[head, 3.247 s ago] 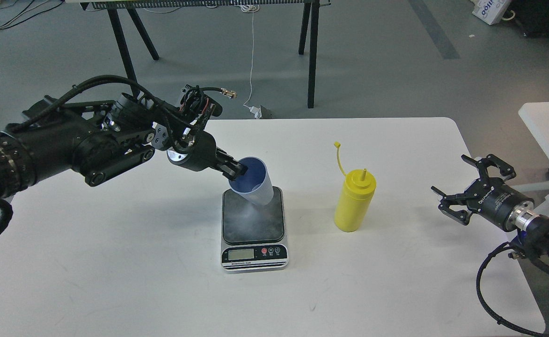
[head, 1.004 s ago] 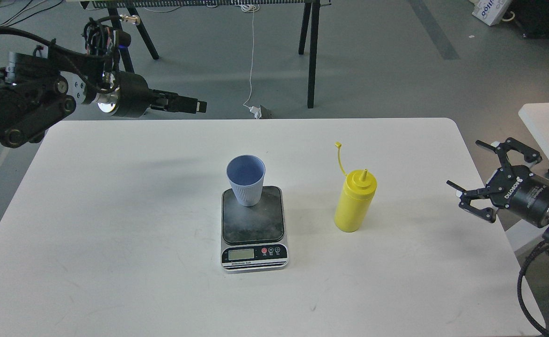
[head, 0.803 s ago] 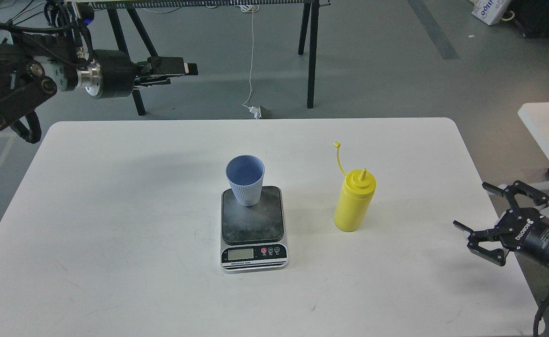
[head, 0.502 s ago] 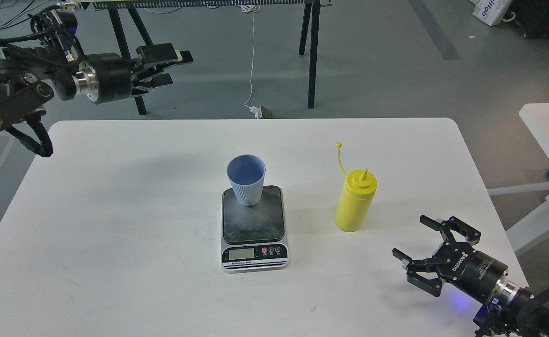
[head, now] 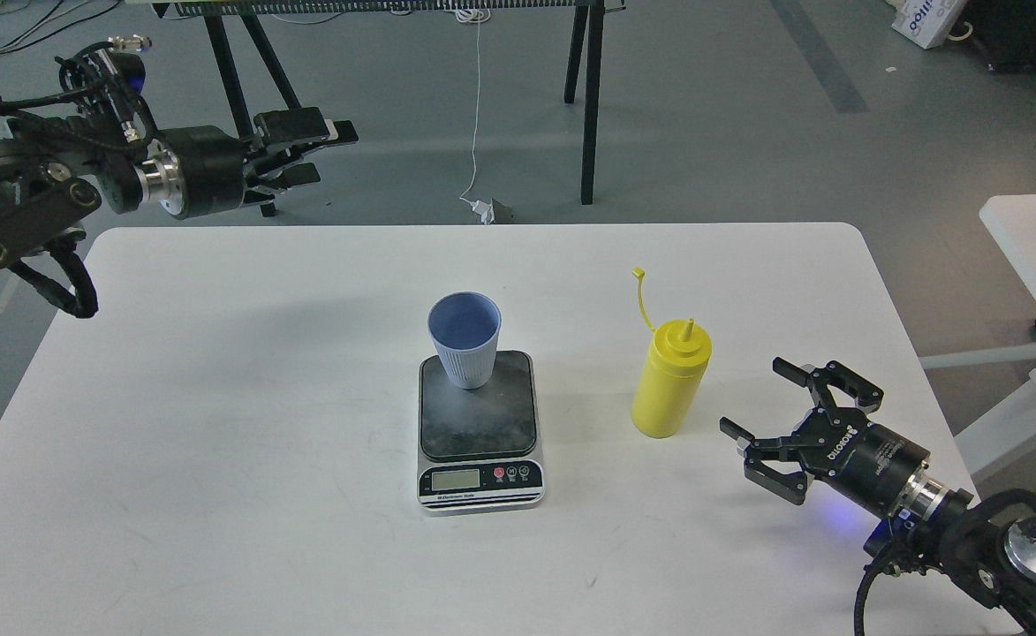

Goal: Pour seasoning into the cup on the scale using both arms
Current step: 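Reach the right gripper to the yellow squeeze bottle and grasp it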

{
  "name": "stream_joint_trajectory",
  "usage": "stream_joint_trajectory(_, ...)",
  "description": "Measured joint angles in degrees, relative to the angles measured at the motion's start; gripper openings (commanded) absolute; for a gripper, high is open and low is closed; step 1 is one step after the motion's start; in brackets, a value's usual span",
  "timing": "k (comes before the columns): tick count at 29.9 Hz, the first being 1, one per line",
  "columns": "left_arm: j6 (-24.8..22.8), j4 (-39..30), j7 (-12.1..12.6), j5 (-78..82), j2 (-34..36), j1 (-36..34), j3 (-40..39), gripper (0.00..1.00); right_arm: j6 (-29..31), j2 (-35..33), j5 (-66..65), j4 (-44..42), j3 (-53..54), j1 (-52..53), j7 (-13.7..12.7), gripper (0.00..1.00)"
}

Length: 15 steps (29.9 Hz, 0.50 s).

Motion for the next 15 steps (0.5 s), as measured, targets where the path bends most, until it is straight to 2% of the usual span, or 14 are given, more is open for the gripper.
stream_joint_trajectory(7,0.0,-0.02,0.0,0.0,0.66,0.54,0.01,0.96,0.0,3.3,-0.17,-6.94,-3.9,6.06,-0.02,0.99)
stream_joint_trajectory(15,0.0,-0.01,0.0,0.09,1.31,1.19,0.01,0.96,0.0,8.86,-3.33,-12.26,-4.2,8.16,-0.02,0.99)
